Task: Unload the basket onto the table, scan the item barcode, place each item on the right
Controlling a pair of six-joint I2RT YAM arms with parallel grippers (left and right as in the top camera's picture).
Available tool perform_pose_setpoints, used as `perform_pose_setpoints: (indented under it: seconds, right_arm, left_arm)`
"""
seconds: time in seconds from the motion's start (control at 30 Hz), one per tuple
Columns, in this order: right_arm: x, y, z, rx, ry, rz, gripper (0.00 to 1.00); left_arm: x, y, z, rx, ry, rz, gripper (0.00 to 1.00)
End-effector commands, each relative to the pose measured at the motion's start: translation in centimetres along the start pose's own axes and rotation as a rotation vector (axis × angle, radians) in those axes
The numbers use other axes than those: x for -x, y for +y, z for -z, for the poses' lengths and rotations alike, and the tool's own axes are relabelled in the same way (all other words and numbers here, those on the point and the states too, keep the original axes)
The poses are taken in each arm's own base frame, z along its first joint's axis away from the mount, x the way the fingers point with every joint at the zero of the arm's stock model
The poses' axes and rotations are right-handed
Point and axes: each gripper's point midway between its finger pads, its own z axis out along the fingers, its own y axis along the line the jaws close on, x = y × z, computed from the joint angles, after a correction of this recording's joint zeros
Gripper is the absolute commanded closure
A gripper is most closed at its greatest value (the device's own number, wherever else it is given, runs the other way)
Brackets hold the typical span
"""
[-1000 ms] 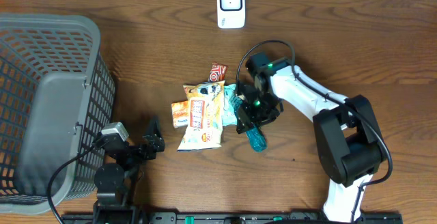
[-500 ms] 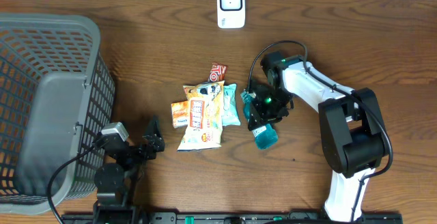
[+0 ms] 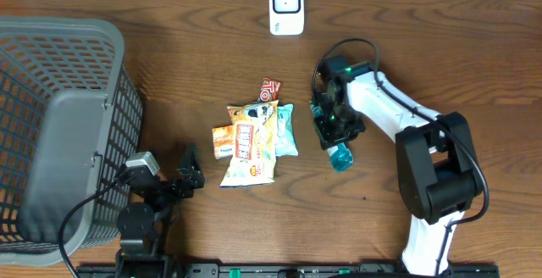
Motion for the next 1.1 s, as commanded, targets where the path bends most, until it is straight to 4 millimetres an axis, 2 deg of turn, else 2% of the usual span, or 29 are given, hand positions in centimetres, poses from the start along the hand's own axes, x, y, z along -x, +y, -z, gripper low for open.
perform_pose_setpoints:
  seconds: [0.0, 0.17, 0.23, 0.43, 0.57, 1.07]
  right_arm:
    - [0.9, 0.0, 1.7, -0.110, -0.065, 0.026, 0.86]
    - [1.1, 1.1, 1.7, -0.111, -0.076, 0.054, 0.64]
    - [1.3, 1.3, 2.0, -0.102, -0.081, 0.047, 0.59]
    - [2.2, 1.5, 3.5, -0.090, -0.109, 0.016, 0.56]
    - [2.4, 1.8, 3.7, -0.076, -0.113, 0.017, 0.51]
    - [3.4, 2.1, 5.4, -0.067, -0.152, -0.040, 0.50]
  left_arm:
    - [-1.4, 0.8, -0.1, 0.027, 0.045, 0.028, 0.02]
    - [-1.4, 0.8, -0.1, 0.027, 0.045, 0.028, 0.02]
    - [-1.4, 0.8, -0.1, 0.027, 0.045, 0.028, 0.02]
    - [-1.4, 0.8, -0.1, 0.027, 0.045, 0.028, 0.02]
    - [-1.4, 0.8, -0.1, 0.027, 0.045, 0.028, 0.02]
    - [-1.4, 0.8, -0.1, 0.027, 0.045, 0.028, 0.02]
